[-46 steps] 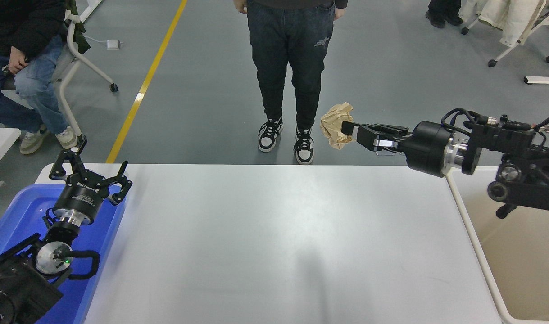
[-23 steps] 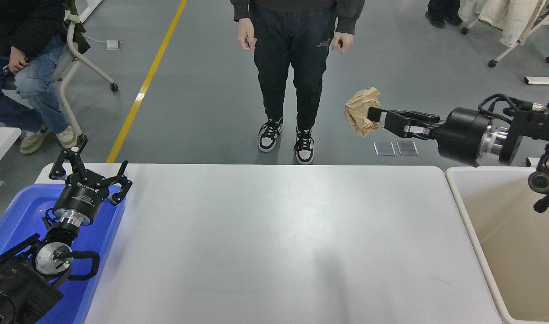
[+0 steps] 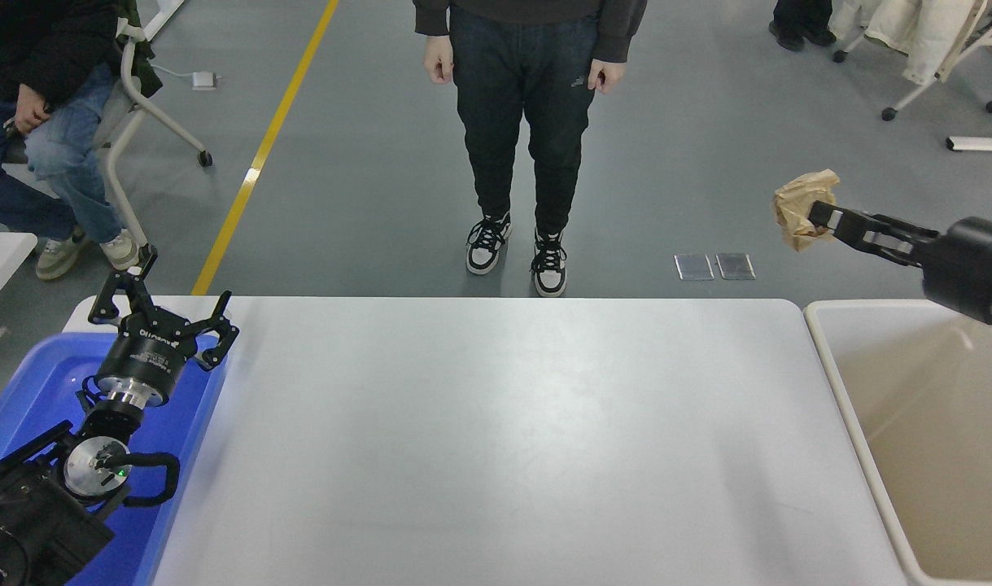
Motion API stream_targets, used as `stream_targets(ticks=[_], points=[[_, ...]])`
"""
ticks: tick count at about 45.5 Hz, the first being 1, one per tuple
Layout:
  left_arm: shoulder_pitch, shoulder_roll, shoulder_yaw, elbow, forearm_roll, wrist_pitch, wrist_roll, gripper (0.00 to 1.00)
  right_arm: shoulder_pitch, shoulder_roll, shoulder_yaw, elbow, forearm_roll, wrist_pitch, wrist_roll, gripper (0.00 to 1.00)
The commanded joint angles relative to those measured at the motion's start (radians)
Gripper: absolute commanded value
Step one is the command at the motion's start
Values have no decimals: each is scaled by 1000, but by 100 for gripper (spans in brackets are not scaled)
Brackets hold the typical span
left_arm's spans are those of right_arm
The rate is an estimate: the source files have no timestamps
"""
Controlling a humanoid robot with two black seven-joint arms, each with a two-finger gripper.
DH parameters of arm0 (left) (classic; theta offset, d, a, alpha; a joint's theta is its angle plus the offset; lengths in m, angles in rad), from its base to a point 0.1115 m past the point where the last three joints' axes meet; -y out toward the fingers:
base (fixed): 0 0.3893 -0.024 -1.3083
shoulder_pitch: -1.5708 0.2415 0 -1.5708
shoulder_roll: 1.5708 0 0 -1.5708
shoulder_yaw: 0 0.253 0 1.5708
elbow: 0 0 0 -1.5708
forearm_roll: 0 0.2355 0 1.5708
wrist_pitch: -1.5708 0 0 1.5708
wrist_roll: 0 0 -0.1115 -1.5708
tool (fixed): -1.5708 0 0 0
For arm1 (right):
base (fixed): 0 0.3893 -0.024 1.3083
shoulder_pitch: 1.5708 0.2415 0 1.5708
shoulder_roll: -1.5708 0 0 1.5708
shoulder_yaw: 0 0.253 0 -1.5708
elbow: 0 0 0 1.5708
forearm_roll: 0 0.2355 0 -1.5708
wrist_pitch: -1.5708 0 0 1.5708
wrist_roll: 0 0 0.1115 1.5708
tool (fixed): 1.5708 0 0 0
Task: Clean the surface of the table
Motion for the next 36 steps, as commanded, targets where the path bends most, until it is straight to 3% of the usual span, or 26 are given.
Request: stream_targets(ticks=[1, 23, 36], points=[[0, 0, 0, 0, 0, 0, 0, 100, -158, -68, 44, -115, 63, -2, 4, 0], [0, 0, 0, 0, 0, 0, 0, 100, -425, 93, 83, -468, 371, 1, 53, 0], [0, 0, 0, 0, 0, 0, 0, 100, -636, 222, 291, -661, 391, 36, 44, 0]])
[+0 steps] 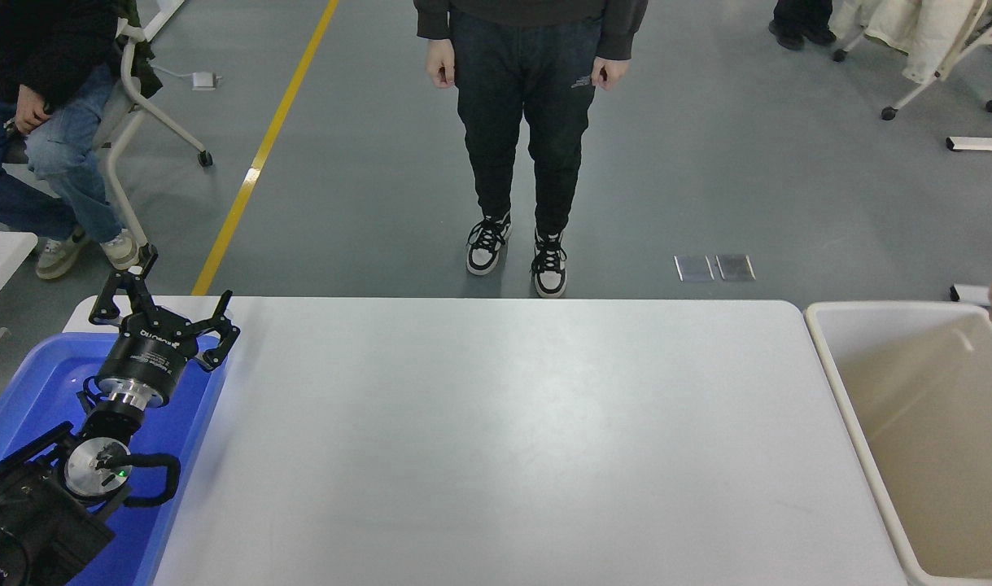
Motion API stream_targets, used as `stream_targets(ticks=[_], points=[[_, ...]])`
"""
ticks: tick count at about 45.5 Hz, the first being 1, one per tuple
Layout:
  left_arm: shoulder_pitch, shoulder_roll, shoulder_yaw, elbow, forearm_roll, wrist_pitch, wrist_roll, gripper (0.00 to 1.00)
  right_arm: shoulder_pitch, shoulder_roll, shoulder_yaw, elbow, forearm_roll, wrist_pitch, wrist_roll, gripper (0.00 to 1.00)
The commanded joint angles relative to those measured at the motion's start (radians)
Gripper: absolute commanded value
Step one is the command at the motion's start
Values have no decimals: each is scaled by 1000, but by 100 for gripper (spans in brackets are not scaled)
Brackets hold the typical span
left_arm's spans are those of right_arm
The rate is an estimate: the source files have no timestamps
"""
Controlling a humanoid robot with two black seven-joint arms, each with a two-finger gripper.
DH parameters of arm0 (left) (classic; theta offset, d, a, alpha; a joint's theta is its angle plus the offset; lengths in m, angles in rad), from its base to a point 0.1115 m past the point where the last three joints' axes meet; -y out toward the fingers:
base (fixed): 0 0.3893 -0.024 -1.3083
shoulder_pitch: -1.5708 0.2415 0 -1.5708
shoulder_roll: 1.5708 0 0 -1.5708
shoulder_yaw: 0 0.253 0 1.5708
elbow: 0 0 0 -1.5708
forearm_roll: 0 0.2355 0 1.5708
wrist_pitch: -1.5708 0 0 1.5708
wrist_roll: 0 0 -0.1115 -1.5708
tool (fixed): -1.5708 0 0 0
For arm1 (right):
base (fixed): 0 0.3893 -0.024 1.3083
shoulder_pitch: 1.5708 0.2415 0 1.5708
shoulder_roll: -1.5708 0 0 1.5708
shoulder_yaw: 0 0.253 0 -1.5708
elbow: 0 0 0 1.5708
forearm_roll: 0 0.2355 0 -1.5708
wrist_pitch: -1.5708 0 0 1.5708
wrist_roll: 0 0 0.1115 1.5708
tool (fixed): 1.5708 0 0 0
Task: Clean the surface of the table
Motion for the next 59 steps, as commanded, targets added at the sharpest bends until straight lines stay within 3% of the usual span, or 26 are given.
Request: stream_targets(ticks=[1, 20, 43, 59], points=[[0, 1, 0, 0, 0, 0, 0, 100, -174, 126, 138, -207, 45, 36, -3, 0], [0, 1, 0, 0, 0, 0, 0, 100, -343, 380, 315, -680, 45, 219, 1, 0], [0, 1, 0, 0, 0, 0, 0, 100, -398, 581, 318, -880, 45, 219, -19, 0], [0, 1, 0, 0, 0, 0, 0, 100, -401, 600, 319, -890, 67, 211, -41, 0]])
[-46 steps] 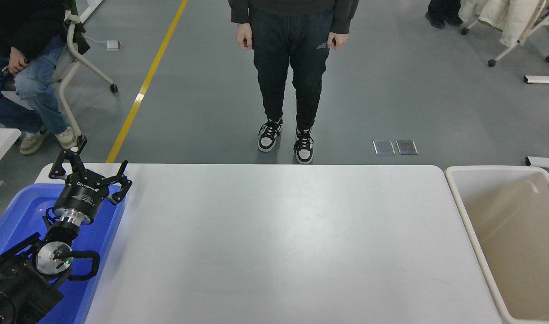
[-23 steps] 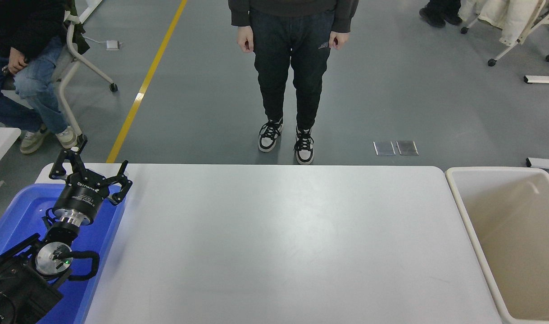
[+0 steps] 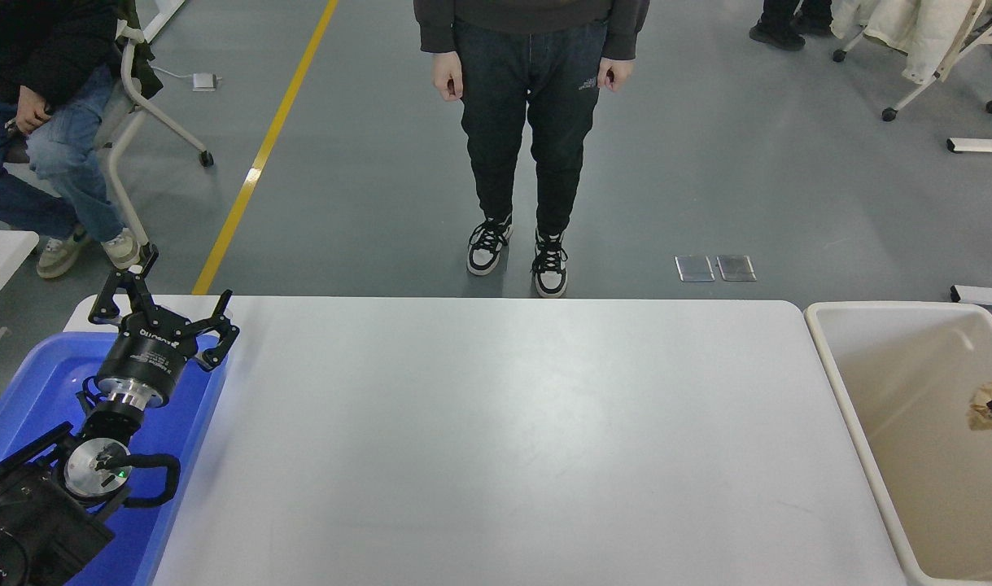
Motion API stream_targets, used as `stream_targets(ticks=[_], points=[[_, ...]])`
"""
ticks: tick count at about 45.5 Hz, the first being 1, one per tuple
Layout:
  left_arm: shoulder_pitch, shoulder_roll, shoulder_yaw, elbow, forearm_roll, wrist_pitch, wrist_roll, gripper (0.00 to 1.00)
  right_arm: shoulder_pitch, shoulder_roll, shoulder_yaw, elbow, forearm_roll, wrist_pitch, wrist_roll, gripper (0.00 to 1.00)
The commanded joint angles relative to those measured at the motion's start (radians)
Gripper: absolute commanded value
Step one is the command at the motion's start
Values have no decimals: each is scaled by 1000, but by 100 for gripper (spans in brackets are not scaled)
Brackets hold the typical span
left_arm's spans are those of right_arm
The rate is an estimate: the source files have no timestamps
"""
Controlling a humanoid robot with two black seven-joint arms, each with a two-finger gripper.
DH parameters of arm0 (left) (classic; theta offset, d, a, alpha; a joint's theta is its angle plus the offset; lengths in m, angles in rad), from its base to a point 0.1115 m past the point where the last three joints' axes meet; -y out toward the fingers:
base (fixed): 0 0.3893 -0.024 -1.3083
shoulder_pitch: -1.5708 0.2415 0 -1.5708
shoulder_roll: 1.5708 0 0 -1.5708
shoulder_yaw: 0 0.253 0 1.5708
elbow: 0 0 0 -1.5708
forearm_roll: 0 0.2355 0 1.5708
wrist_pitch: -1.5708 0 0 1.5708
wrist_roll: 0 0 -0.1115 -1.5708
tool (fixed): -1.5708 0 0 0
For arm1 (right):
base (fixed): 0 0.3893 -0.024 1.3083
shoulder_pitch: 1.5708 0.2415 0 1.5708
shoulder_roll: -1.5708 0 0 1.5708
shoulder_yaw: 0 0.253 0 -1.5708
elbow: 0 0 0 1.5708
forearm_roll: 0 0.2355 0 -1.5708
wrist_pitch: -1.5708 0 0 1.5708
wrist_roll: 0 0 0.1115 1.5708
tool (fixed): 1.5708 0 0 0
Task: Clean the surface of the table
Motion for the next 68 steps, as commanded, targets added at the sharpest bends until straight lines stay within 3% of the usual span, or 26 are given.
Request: stream_targets(ticks=[1, 3, 4, 7, 8, 13, 30, 36, 56, 68], points=[[0, -1, 0, 0, 0, 0, 0, 100, -7, 26, 1, -29, 13, -5, -16, 0], [0, 0, 0, 0, 0, 0, 0, 100, -6, 24, 1, -29, 28, -4, -21, 0], [0, 0, 0, 0, 0, 0, 0, 100, -6, 23, 1, -29, 39, 0, -21, 10], [0, 0, 0, 0, 0, 0, 0, 100, -6, 21, -2, -29, 68, 6, -24, 62], [0, 0, 0, 0, 0, 0, 0, 100, -6, 21, -3, -29, 73, 6, -24, 72], [0, 0, 0, 0, 0, 0, 0, 100, -6, 21, -3, -29, 82, 7, -28, 100], [0, 0, 0, 0, 0, 0, 0, 100, 0, 10, 4, -40, 180, 10, -30, 100], [0, -1, 0, 0, 0, 0, 0, 100, 6, -36, 131, -12, 183, 38, -30, 100], [0, 0, 0, 0, 0, 0, 0, 100, -69, -186, 748, 448, 165, 121, -24, 100], [0, 0, 0, 0, 0, 0, 0, 100, -119, -145, 946, 642, 165, 145, -30, 100]])
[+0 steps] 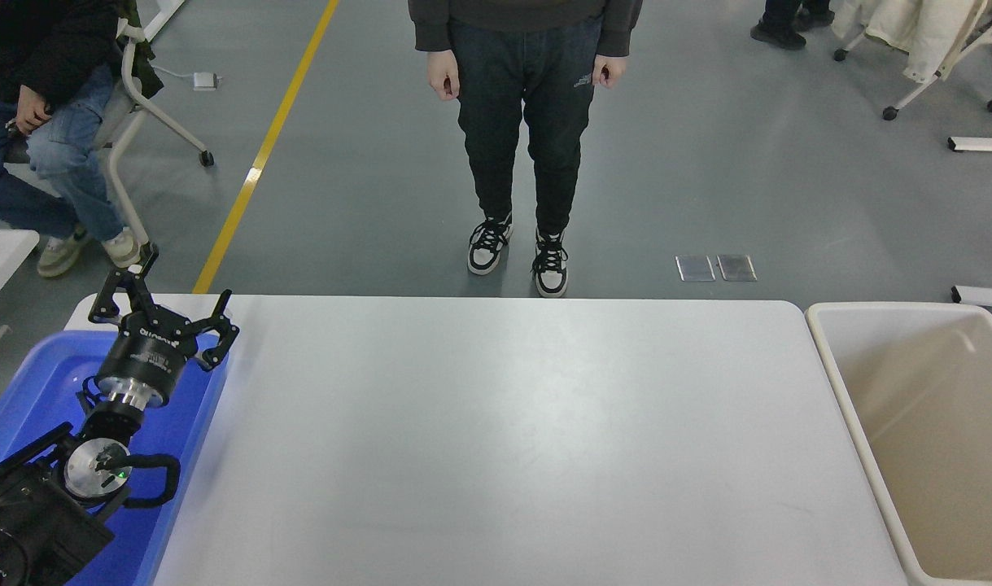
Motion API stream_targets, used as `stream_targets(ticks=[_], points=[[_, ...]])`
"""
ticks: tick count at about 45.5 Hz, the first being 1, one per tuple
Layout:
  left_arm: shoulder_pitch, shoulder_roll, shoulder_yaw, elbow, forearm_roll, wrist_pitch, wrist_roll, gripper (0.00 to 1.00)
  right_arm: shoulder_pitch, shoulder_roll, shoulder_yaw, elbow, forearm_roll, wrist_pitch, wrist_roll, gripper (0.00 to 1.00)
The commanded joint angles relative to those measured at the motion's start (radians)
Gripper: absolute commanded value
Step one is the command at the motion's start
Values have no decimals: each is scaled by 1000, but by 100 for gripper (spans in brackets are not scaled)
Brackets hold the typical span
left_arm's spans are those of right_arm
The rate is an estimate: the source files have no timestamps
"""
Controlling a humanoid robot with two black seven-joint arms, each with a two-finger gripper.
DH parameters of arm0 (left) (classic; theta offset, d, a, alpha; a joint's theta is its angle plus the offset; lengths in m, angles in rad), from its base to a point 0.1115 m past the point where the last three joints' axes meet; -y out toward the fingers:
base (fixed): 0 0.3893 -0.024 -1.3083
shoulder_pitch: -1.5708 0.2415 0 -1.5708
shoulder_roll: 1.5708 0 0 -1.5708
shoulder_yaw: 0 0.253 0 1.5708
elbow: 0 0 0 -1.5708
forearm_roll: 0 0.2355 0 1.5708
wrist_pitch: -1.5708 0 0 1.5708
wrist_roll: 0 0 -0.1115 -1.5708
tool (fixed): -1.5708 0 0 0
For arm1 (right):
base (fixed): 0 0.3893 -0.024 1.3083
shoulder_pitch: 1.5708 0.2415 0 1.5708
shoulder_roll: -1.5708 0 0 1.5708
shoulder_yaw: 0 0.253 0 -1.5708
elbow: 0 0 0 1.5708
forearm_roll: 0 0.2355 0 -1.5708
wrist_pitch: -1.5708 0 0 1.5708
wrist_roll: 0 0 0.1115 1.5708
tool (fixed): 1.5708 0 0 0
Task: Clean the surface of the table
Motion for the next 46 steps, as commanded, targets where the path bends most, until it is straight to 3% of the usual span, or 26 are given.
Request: stream_targets(ticks=[1, 17, 25, 46], points=[[0, 0, 0, 0, 0, 0, 0, 100, -57, 33, 251, 221, 1, 24, -4, 100], [0, 0, 0, 0, 0, 0, 0, 100, -77, 264, 339, 294, -40, 26, 13, 100], [0, 0, 0, 0, 0, 0, 0, 100, -68, 353, 351, 265, -63, 24, 79, 100], [0, 0, 0, 0, 0, 2, 0, 100, -54, 392, 365, 251, -68, 15, 136, 100]])
